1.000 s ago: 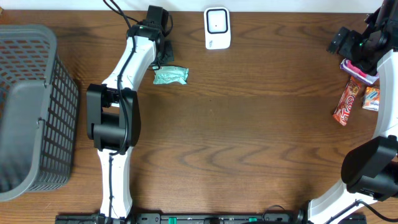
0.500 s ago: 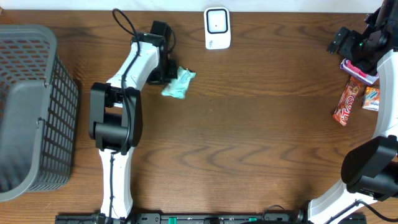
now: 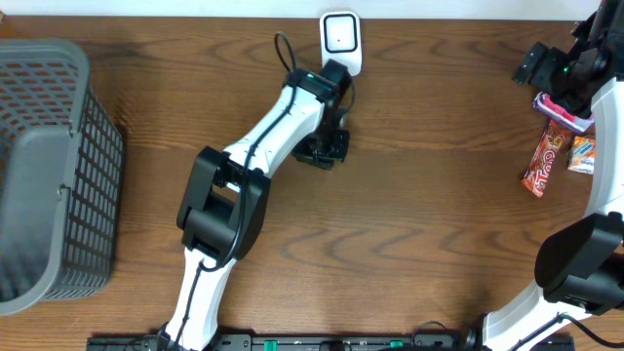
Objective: Scan the item barcode
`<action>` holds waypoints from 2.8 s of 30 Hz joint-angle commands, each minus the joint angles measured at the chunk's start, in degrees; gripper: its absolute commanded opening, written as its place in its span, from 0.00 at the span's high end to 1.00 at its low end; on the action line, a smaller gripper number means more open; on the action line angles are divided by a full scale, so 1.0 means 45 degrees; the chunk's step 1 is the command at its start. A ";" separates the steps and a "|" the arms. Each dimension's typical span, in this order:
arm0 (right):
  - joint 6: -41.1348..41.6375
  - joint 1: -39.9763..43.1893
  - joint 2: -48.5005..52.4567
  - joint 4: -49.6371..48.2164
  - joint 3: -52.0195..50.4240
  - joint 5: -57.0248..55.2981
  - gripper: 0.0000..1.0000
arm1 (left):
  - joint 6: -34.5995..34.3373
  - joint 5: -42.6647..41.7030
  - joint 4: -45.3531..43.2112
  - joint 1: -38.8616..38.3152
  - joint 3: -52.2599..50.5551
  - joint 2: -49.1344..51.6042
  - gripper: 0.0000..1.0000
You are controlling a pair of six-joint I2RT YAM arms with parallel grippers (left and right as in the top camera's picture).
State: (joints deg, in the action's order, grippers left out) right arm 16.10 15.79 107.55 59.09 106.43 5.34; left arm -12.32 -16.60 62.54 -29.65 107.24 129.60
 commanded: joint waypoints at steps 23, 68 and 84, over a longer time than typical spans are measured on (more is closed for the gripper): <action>0.0126 0.0160 0.0083 0.0029 0.0034 -0.0068 0.01 | -0.1321 0.2958 -0.5576 0.2914 0.0350 0.0423 0.93; 0.0447 0.0131 0.0078 -0.0073 0.0034 0.0243 0.01 | -0.1341 0.4148 0.0364 0.4143 -0.1758 -0.5056 0.02; -0.1928 -0.2900 0.0257 0.0937 -0.3099 0.4911 0.01 | -0.1331 0.4177 0.0991 0.4226 -0.1880 -0.5056 0.02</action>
State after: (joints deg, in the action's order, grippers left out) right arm 11.33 9.34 107.59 64.58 99.09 25.50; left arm -18.22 1.52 66.83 -10.92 99.00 106.45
